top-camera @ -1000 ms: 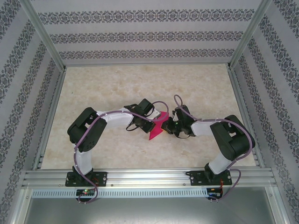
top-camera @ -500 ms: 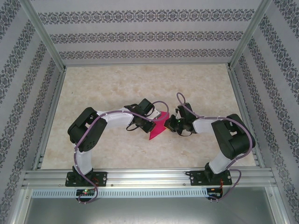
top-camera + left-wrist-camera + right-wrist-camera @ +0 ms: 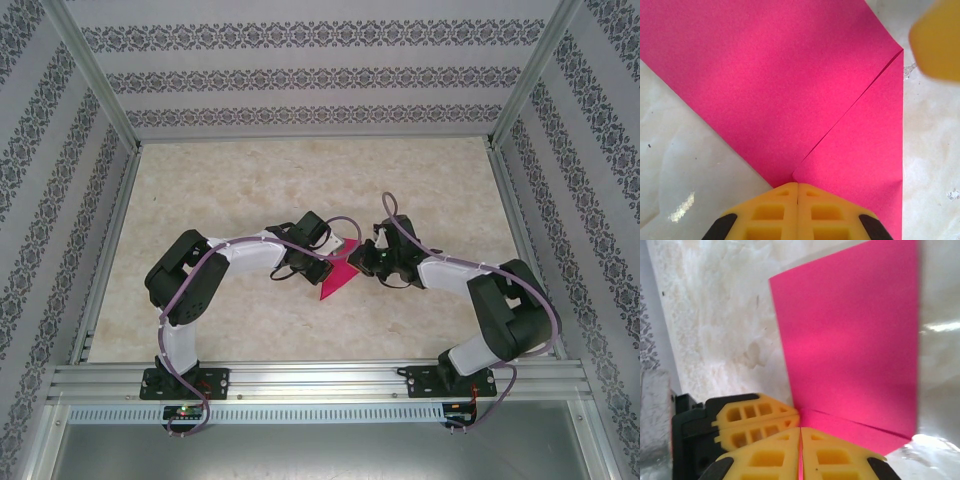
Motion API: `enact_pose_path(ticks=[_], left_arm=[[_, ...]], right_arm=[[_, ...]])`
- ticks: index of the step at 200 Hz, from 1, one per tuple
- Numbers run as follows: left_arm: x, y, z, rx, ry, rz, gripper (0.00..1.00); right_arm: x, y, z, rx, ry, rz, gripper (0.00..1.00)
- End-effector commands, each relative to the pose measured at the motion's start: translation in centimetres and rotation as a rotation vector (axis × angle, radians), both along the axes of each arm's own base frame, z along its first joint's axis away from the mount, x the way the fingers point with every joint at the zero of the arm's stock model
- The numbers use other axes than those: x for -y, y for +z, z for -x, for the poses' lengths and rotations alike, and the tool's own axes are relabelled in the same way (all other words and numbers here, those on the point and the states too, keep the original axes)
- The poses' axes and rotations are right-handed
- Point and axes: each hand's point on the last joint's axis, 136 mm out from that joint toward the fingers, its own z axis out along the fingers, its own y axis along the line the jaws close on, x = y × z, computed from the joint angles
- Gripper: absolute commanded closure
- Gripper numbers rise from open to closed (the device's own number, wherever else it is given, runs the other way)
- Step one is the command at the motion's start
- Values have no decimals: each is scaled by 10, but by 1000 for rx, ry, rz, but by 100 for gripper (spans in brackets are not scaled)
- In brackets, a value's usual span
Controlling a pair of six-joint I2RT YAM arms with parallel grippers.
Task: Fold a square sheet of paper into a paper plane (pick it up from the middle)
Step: Third fold the triangle at the center of the table.
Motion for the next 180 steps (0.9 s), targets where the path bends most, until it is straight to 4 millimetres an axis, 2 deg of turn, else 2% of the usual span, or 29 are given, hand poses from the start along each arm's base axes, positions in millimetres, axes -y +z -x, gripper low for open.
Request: enact_pose_path(ticks=[1, 47, 89, 107, 140, 171, 180], left_arm=[[-13, -22, 9, -57, -5, -66, 99], [-11, -20, 8, -56, -4, -61, 99], [-8, -16, 6, -49, -1, -49, 98], [-8, -12, 4, -43, 4, -46, 97], [-5, 3, -1, -21, 24, -27, 94], [-5, 32, -9, 19, 86, 9, 85], [-5, 42, -12, 31, 114, 26, 79]], right_arm=[[-15, 2, 1, -8, 23, -43, 90], [-35, -15, 2, -41, 67, -32, 91], [-19, -57, 10, -120, 60, 125, 92], [-17, -66, 15, -136, 66, 152, 92], [-15, -76, 20, -162, 68, 179, 93], [-15, -79, 22, -172, 69, 196, 94], [-14, -80, 23, -176, 66, 201, 94]])
